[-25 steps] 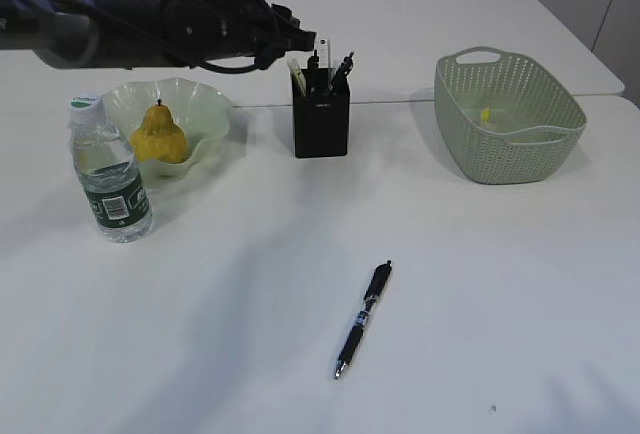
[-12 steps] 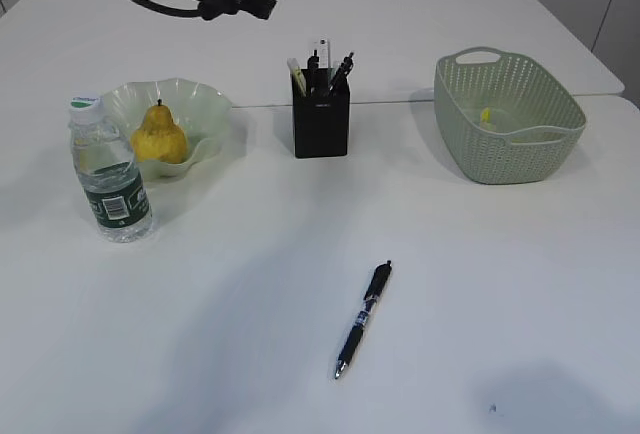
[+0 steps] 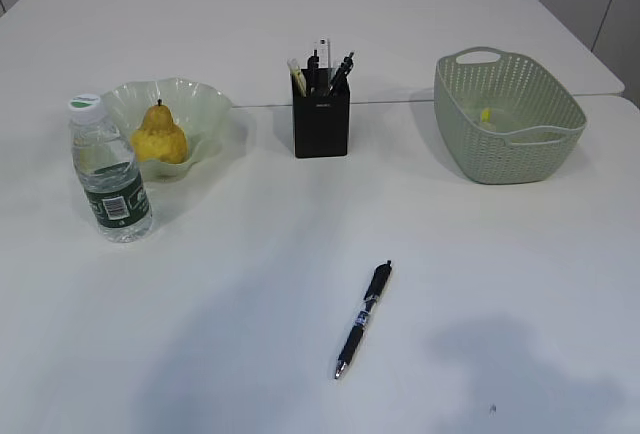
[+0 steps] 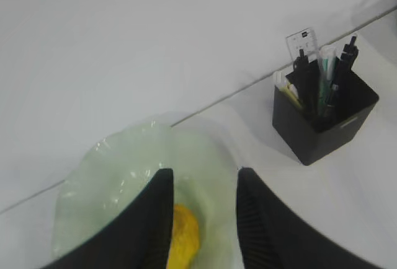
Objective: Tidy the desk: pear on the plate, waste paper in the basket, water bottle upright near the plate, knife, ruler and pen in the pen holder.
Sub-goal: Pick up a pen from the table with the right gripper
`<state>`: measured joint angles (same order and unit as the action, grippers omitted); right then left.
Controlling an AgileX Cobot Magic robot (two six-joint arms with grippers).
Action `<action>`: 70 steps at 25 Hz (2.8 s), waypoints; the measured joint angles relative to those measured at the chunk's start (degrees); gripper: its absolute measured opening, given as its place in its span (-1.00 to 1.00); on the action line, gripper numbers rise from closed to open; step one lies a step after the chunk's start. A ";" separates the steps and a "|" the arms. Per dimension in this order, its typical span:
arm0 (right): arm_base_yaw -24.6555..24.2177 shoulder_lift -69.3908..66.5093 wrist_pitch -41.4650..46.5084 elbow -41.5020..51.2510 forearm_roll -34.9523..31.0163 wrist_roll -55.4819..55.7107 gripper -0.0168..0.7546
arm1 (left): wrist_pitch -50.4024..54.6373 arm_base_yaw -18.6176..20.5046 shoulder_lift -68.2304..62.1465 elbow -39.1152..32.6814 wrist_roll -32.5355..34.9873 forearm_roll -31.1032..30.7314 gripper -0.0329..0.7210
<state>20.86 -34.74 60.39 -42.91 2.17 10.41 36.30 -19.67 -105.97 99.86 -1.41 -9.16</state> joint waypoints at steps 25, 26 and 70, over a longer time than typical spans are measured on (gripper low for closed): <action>0.00 -43.19 -0.06 -13.25 -12.57 11.46 -0.13 | 35.54 8.38 4.23 13.31 -6.52 -0.14 -0.24; 0.00 -45.14 -0.69 -13.62 -12.57 11.97 -0.11 | 35.54 8.38 4.23 13.31 -6.52 -0.14 -0.24; 6.97 -80.70 -0.66 -39.95 -11.78 28.33 0.26 | 35.66 8.38 4.23 13.31 -6.52 -0.14 -0.24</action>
<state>27.83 -115.44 59.73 -82.87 -9.60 38.75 71.96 -11.29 -101.74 113.17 -7.92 -9.30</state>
